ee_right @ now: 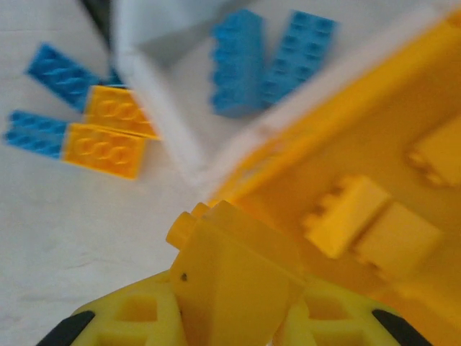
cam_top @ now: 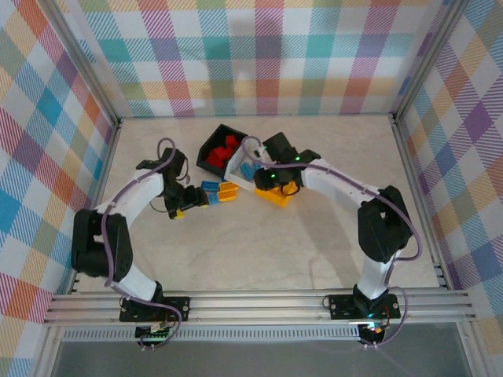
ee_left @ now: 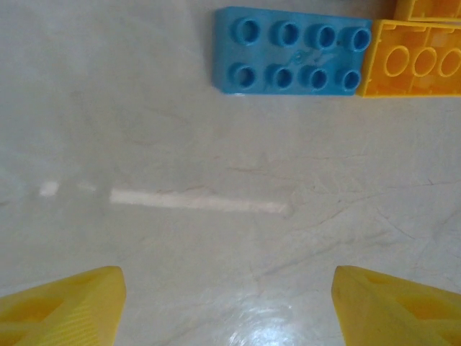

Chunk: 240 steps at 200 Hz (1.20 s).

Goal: Sort the legos into containers by color

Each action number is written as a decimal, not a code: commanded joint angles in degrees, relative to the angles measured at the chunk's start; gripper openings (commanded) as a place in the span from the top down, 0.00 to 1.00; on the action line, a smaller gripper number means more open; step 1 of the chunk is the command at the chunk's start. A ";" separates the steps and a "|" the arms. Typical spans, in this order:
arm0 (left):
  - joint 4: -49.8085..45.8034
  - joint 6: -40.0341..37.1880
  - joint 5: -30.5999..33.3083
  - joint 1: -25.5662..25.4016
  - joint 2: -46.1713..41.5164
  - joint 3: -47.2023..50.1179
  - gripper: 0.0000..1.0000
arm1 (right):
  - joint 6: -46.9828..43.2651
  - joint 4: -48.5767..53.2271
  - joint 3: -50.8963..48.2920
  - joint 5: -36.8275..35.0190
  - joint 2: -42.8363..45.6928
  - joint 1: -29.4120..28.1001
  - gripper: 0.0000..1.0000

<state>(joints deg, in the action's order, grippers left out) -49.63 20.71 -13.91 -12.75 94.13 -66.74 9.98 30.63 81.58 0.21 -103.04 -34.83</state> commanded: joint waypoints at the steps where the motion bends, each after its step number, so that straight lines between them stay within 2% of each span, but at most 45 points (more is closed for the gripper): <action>1: 1.64 -0.62 0.90 -1.39 3.78 -3.85 0.24 | -1.66 0.79 -0.40 -1.24 -1.75 2.45 0.73; 39: 0.97 -1.36 2.22 -2.57 8.62 -7.76 0.25 | -2.87 -0.29 1.84 -1.34 -6.24 6.19 0.71; 82: 1.37 -1.72 5.26 -3.17 12.40 -9.33 0.25 | -4.70 -0.13 4.88 -0.65 -7.61 6.97 0.52; 110: 1.98 -1.77 6.33 -3.26 14.74 -10.15 0.25 | -4.58 0.11 4.47 -0.17 -6.39 6.97 0.47; 150: 0.49 -1.44 10.20 -3.16 17.39 -12.63 0.26 | -4.00 -0.13 1.83 0.92 -2.86 6.95 0.44; 200: -2.67 0.42 15.79 -2.05 13.92 -10.95 0.29 | -3.31 -1.11 -2.26 2.15 0.75 6.95 0.43; 222: -1.96 0.60 14.89 -1.58 11.77 -9.57 0.29 | -2.75 -1.90 -4.75 2.49 2.20 6.92 0.43; 240: 0.78 -0.01 10.56 -1.74 10.99 -8.98 0.27 | -2.76 -2.24 -6.29 2.59 3.27 6.92 0.42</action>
<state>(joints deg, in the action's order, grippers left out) -49.47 20.27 -0.54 -14.81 108.84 -76.77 6.66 29.19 77.54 1.48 -102.10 -28.03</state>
